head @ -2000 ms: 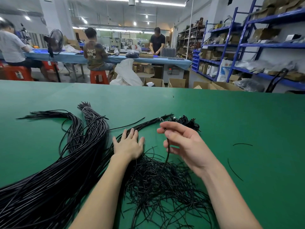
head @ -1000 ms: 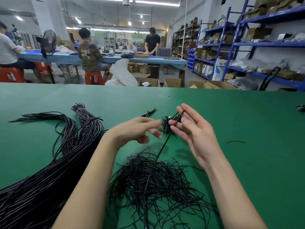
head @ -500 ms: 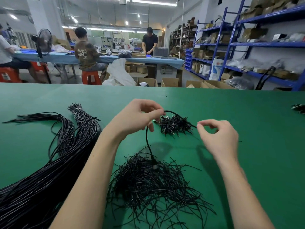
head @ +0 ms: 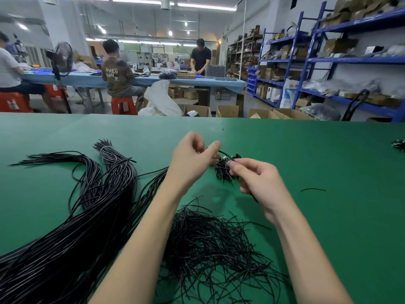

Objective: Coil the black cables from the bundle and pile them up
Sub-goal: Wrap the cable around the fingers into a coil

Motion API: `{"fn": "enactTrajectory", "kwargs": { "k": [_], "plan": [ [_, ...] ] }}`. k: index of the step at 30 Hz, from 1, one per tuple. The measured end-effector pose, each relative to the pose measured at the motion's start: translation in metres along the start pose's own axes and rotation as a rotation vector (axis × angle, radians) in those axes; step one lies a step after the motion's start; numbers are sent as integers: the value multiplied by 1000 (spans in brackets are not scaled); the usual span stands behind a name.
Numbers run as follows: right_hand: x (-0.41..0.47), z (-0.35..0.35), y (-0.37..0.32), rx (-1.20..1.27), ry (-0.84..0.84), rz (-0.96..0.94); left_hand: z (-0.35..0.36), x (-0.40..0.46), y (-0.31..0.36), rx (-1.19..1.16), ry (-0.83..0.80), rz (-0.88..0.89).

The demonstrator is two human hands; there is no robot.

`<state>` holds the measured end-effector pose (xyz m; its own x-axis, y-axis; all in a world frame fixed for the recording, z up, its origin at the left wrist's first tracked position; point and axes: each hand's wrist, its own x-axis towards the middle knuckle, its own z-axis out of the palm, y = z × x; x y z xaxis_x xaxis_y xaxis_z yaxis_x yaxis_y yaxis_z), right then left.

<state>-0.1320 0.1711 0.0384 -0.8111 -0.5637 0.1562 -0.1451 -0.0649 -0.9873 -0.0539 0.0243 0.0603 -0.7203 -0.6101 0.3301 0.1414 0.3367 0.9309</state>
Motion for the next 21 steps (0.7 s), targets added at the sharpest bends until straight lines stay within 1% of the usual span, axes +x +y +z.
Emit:
{"fn": "enactTrajectory", "kwargs": {
  "k": [1, 2, 3, 4, 5, 6, 7, 8, 10, 12, 15, 18, 21],
  "plan": [
    [0, 0, 3, 12, -22, 11, -3, 1, 0, 100, -97, -80],
    [0, 1, 4, 18, -38, 9, -4, 1, -1, 191, -254, -190],
    [-1, 1, 5, 10, -56, -5, -4, 0, -3, 236, -429, -298],
    [-2, 2, 5, 6, -85, -20, -4, -1, -5, 227, -565, -386],
    [-3, 2, 5, 14, -128, -32, -3, -2, -10, 178, -635, -441],
    [-4, 1, 6, 21, -184, -39, -1, -2, -14, 113, -654, -464],
    [-4, -2, 6, 0, -246, -44, 1, -2, -19, 21, -642, -466],
    [-4, -6, 6, -49, -315, -44, 4, -2, -21, -96, -590, -455],
    [-6, -16, 6, -126, -454, -35, 7, 1, -24, -380, -425, -433],
    [-7, -26, 7, -139, -564, -30, 5, 5, -27, -582, -317, -387],
    [-7, -39, 10, -178, -639, 33, -2, 6, -31, -677, -287, -309],
    [-5, -46, 14, -261, -612, 82, -4, 5, -31, -708, -333, -287],
    [-7, -46, 19, -292, -631, 126, 0, 2, -28, -762, -381, -248]
  ]
}}
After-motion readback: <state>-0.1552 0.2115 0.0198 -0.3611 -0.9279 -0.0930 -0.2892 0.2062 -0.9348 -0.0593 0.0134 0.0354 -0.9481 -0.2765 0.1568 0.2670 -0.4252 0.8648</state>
